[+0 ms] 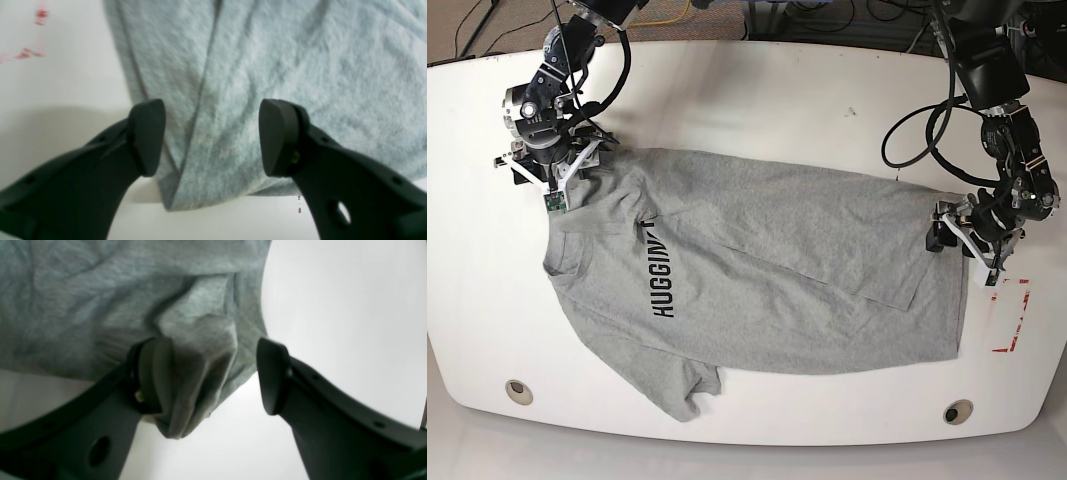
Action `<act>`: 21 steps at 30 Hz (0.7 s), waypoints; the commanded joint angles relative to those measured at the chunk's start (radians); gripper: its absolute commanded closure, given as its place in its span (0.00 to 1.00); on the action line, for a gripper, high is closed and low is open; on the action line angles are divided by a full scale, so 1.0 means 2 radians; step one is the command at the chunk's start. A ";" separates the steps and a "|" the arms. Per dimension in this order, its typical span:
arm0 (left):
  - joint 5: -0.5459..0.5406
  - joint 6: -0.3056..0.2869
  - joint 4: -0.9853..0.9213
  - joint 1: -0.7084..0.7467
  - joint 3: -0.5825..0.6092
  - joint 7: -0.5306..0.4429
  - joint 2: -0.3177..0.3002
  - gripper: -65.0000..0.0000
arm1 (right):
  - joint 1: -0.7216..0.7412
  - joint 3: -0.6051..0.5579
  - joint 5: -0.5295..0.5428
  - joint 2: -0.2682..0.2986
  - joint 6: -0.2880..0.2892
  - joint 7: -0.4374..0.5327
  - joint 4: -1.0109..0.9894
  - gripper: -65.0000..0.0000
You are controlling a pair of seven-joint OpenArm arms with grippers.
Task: Layout the t-shirt on the table in an organized manner, then fold the t-shirt properly
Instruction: 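Pull the t-shirt away from the robot with both grippers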
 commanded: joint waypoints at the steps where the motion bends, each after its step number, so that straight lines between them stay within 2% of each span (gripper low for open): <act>1: -0.005 -0.001 -0.003 -0.009 -0.001 -0.011 -0.009 0.36 | 0.010 -0.001 0.003 0.003 -0.001 0.009 -0.008 0.42; 11: -0.004 0.018 -0.040 -0.009 0.002 -0.033 -0.010 0.36 | 0.025 -0.001 0.003 0.004 -0.001 0.018 -0.062 0.42; 21: -0.004 0.022 -0.074 -0.008 0.065 -0.052 -0.023 0.37 | 0.025 -0.001 0.003 0.004 -0.001 0.042 -0.096 0.43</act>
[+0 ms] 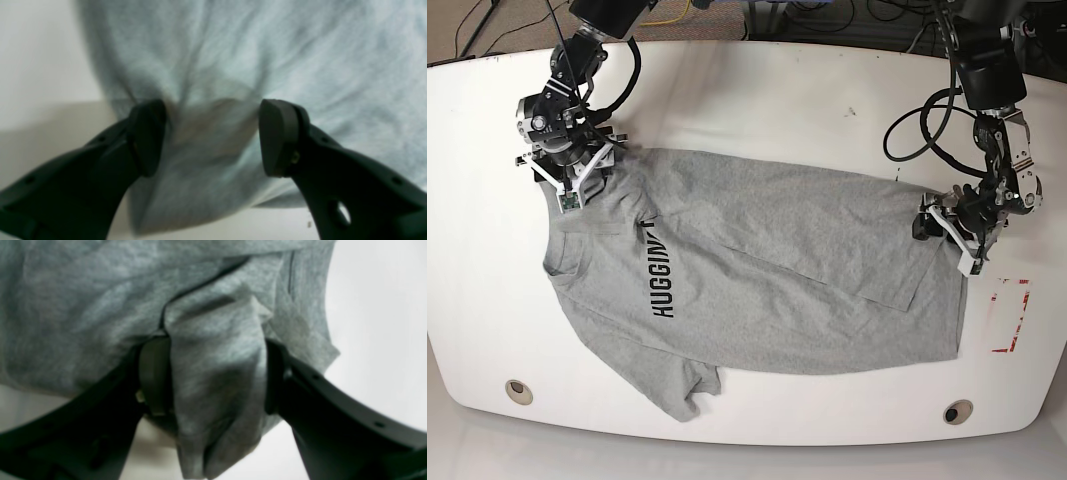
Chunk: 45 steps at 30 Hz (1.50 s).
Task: Layout the t-shirt on the table in an organized manner, then fold the t-shirt properly
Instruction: 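Pull the t-shirt away from the robot with both grippers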
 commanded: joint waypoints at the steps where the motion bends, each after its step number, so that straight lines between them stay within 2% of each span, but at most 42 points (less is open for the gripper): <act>1: -0.003 -0.001 0.003 -0.005 0.006 0.004 -0.008 0.37 | 0.005 0.000 0.001 0.003 -0.001 0.003 -0.003 0.43; 5: -0.003 -0.001 0.003 0.010 0.008 0.004 -0.008 0.45 | 0.005 0.001 0.001 0.003 -0.001 0.004 -0.011 0.43; 10: -0.003 -0.004 0.003 0.019 0.008 0.006 -0.009 0.66 | 0.005 0.032 0.022 0.003 -0.001 0.004 -0.011 0.45; 11: -0.003 -0.004 0.006 0.025 0.008 0.006 -0.010 0.72 | 0.005 0.039 0.033 0.003 -0.001 0.004 -0.012 0.48; 14: -0.004 -0.004 0.007 0.037 0.008 0.006 -0.020 0.80 | 0.005 0.049 0.043 0.006 -0.001 0.002 -0.012 0.61; 16: -0.005 -0.005 0.007 0.046 0.008 0.006 -0.027 0.84 | 0.004 0.052 0.041 0.006 -0.001 0.002 -0.012 0.75; 20: -0.005 -0.005 0.020 0.062 0.005 0.006 -0.033 0.86 | -0.001 0.054 0.041 0.007 -0.001 0.000 -0.012 0.99; 21: -0.005 -0.005 0.028 0.067 0.005 0.006 -0.037 0.86 | -0.004 0.054 0.041 0.007 -0.001 0.000 -0.012 1.00; 25: -0.006 -0.005 0.079 0.108 0.005 0.007 -0.048 0.86 | -0.024 0.054 0.042 0.014 -0.001 0.000 -0.005 0.96; 30: -0.005 -0.005 0.140 0.154 0.003 0.008 -0.050 0.86 | -0.051 0.054 0.043 0.012 -0.001 -0.001 0.017 0.96; 37: -0.006 -0.007 0.207 0.211 -0.023 0.041 -0.062 0.86 | -0.098 0.051 0.044 0.010 -0.001 -0.002 0.054 0.96; 45: -0.004 -0.044 0.259 0.280 -0.029 0.048 -0.065 0.86 | -0.150 0.051 0.045 0.010 -0.001 -0.022 0.094 0.96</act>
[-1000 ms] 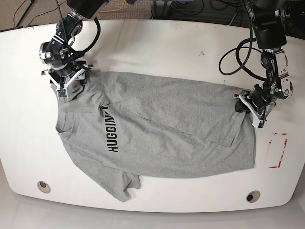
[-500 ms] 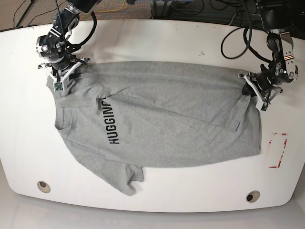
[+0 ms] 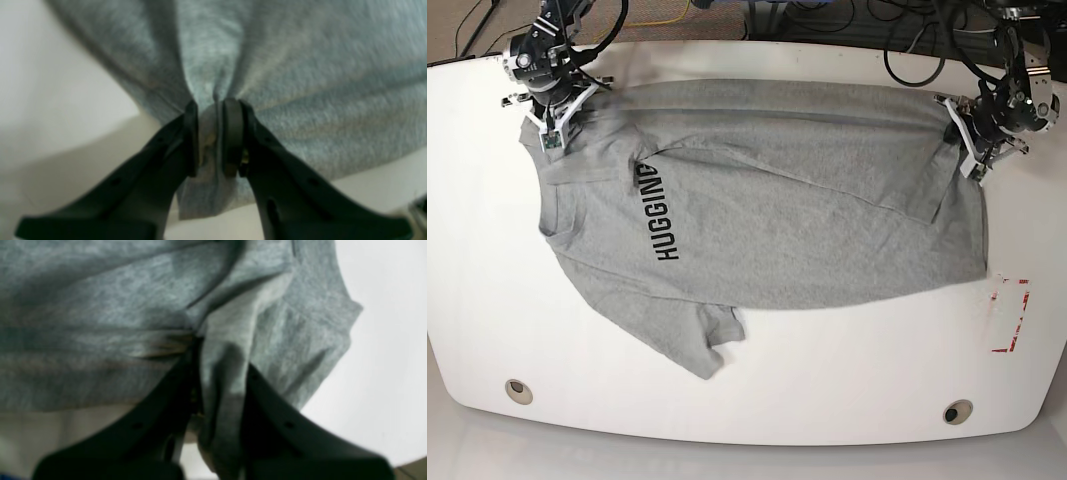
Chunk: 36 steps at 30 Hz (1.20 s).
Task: Layout the t-shirt on the table in an organized manner, then fold the t-shirt properly
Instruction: 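Pull the t-shirt away from the robot with both grippers, then release the t-shirt and move both grippers to its side edges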
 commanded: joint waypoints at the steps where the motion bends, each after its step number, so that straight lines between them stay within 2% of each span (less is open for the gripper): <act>1: 0.005 -0.008 0.020 0.020 -0.012 -0.001 -0.009 0.86 | -0.018 0.003 -0.011 0.006 -0.004 -0.021 0.023 0.96; 7: 0.006 -0.030 0.046 0.061 -0.055 0.000 -0.008 0.85 | -0.037 0.002 -0.011 -0.006 -0.004 -0.031 0.044 0.95; 10: 0.006 -0.037 0.050 0.063 -0.061 0.000 -0.008 0.85 | -0.037 0.002 -0.011 -0.007 -0.004 -0.031 0.051 0.87; 15: 0.006 -0.041 0.050 0.061 -0.062 0.000 -0.008 0.79 | -0.032 0.002 -0.011 -0.009 -0.004 -0.032 0.057 0.55; 18: 0.005 -0.041 0.054 0.052 -0.062 0.000 -0.008 0.69 | -0.024 0.002 -0.012 -0.017 -0.004 -0.032 0.058 0.35; 21: 0.006 -0.040 0.065 0.036 -0.064 0.013 -0.008 0.58 | -0.017 0.002 -0.012 -0.018 -0.004 -0.032 0.059 0.25; 26: 0.005 -0.041 0.086 0.010 -0.079 0.053 -0.008 0.49 | -0.014 0.005 -0.012 -0.018 -0.004 -0.032 0.076 0.25; 36: 0.003 -0.041 0.107 -0.070 -0.100 0.090 -0.008 0.49 | 0.035 0.011 -0.012 -0.008 -0.004 -0.032 0.080 0.31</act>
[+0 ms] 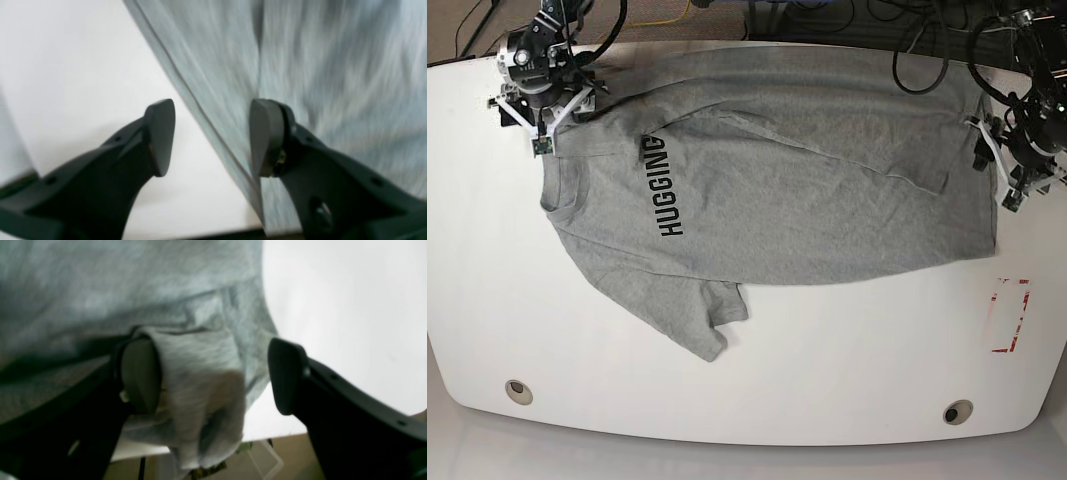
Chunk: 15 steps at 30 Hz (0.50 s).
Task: Layout the t-shirt on the table in an organized manner, then fold the t-shirt properly
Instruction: 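Release the t-shirt and move both grippers to its side edges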
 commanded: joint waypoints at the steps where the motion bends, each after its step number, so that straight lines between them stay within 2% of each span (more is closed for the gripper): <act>1: 0.002 0.000 0.009 -0.034 -0.012 0.009 -0.009 0.49 | 0.023 0.004 0.002 0.010 -0.002 0.011 0.009 0.31; 10: 0.005 0.004 0.004 -0.124 -0.013 0.019 -0.008 0.49 | 0.106 0.002 -0.001 0.022 -0.002 0.004 0.007 0.31; 15: 0.005 0.005 0.004 -0.146 -0.010 0.019 -0.007 0.49 | 0.143 -0.003 -0.001 0.031 -0.002 -0.036 0.007 0.31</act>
